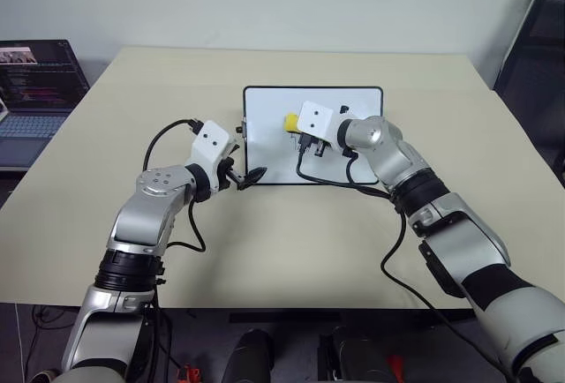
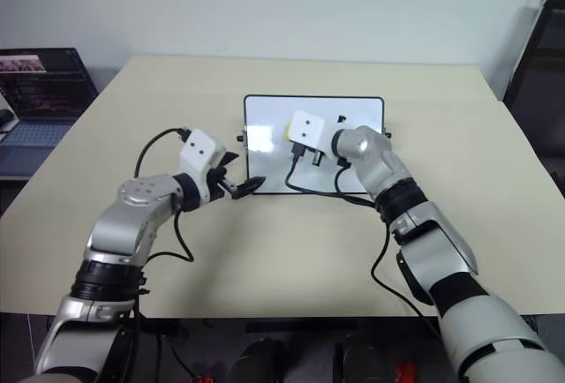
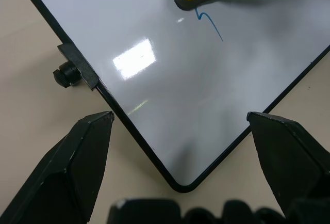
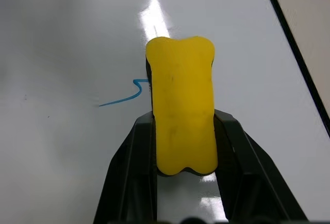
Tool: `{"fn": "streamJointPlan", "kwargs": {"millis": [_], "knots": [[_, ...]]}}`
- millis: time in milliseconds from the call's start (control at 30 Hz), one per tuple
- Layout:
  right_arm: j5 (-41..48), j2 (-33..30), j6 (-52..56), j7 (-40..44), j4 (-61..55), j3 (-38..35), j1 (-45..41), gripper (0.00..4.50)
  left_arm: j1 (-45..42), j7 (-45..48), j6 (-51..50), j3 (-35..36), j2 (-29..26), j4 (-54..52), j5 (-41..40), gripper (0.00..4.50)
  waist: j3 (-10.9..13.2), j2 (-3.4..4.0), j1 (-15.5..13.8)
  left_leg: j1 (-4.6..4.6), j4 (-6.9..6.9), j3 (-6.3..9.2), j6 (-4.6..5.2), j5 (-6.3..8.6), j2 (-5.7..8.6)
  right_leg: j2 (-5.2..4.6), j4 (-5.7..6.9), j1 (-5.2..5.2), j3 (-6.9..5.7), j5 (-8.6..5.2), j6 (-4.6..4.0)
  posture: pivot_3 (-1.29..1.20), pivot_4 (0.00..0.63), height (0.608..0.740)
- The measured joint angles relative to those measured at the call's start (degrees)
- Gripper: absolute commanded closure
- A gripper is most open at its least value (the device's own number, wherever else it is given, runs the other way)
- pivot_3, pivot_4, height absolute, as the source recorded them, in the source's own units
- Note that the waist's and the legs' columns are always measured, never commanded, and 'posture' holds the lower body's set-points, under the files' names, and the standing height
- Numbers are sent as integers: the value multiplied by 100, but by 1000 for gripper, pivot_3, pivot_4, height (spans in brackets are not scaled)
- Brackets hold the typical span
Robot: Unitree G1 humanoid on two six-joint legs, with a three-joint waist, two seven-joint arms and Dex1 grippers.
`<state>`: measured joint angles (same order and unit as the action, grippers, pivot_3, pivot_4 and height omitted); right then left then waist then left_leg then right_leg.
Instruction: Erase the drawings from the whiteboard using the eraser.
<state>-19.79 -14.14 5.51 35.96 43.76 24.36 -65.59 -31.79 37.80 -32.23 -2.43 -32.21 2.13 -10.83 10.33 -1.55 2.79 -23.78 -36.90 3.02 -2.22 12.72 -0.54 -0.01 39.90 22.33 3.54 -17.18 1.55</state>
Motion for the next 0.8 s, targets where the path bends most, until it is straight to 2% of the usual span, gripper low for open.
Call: {"fn": "streamJointPlan", "kwargs": {"millis": [200, 367, 667, 800], "knots": [[-137, -35, -71, 102, -62, 55, 67, 3408, 1, -12, 0, 0, 13, 0, -1, 0, 0, 0, 8, 2, -3, 1, 0, 0, 0, 0, 5, -1, 0, 0, 0, 0, 150, 740], [-207, 1, -241, -249, 167, 48, -72, 3409, 4, -13, 0, 0, 29, -3, -1, 0, 0, 0, 11, 2, -4, 2, 0, -1, 0, 0, 6, -1, 0, 0, 0, 0, 150, 740], [-208, -154, -48, 555, -391, 151, 302, 3409, 43, -14, -7, 0, 41, -114, -1, 0, 0, 0, 19, 4, -4, 2, 0, 0, -1, 0, 7, -3, 0, 0, 0, 0, 150, 740], [-267, -142, -36, 399, -433, 166, 333, 3409, 43, -10, -7, 0, 41, -135, -1, 0, 0, 0, 30, 6, -5, 2, 0, -1, 0, 0, 9, -3, 0, 0, 0, 0, 150, 740]]}}
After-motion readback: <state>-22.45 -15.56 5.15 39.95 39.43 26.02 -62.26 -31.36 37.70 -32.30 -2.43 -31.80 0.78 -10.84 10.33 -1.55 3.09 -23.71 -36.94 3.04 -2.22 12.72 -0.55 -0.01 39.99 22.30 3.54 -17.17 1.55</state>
